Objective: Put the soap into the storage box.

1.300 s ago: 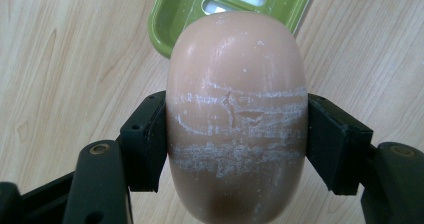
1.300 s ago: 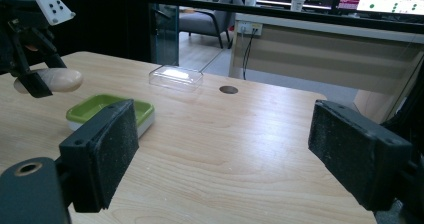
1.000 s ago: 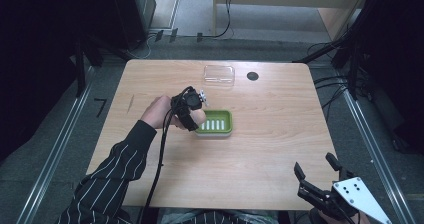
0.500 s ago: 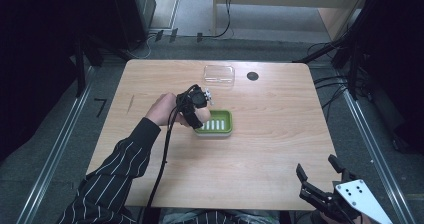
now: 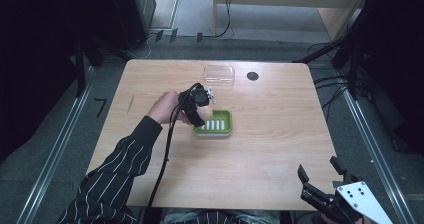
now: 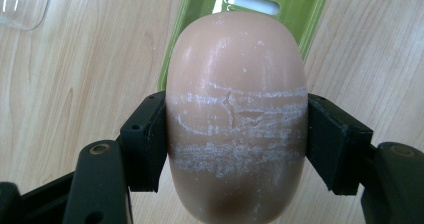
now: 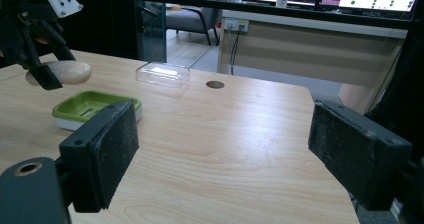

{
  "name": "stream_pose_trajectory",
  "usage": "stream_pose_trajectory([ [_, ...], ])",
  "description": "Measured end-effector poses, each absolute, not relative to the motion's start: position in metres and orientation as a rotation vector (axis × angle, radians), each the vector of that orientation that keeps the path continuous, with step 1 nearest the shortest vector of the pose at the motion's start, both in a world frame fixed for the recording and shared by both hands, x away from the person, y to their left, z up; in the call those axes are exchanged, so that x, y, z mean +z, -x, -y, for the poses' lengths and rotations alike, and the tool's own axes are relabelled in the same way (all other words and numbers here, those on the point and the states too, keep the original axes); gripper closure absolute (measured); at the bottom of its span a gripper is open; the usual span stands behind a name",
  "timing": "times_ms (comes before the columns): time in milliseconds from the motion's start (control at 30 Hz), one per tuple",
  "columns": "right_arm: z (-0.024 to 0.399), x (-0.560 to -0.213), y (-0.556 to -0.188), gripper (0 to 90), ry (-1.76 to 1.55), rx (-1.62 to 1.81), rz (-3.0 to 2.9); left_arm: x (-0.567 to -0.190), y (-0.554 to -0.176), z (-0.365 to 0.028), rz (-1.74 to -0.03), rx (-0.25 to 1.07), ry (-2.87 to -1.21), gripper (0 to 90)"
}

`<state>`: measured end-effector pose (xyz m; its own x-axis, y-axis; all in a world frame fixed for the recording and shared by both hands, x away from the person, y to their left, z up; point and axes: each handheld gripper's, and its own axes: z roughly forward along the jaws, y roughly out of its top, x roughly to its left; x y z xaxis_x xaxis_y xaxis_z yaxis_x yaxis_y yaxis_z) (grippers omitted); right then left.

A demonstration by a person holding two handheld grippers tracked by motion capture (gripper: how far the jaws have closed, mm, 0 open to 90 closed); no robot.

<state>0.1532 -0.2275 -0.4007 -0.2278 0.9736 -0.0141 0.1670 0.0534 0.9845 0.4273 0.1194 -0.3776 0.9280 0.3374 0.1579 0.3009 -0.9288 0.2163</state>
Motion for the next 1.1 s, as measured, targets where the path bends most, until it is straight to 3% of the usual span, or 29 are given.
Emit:
stream_pose_trajectory([
  [1100, 0.229, -0.401, -0.152, 13.2, -1.209, 1.253, -1.519, -0.388, -0.436, -0.103, -0.35, 0.29, -2.931, 33.6],
])
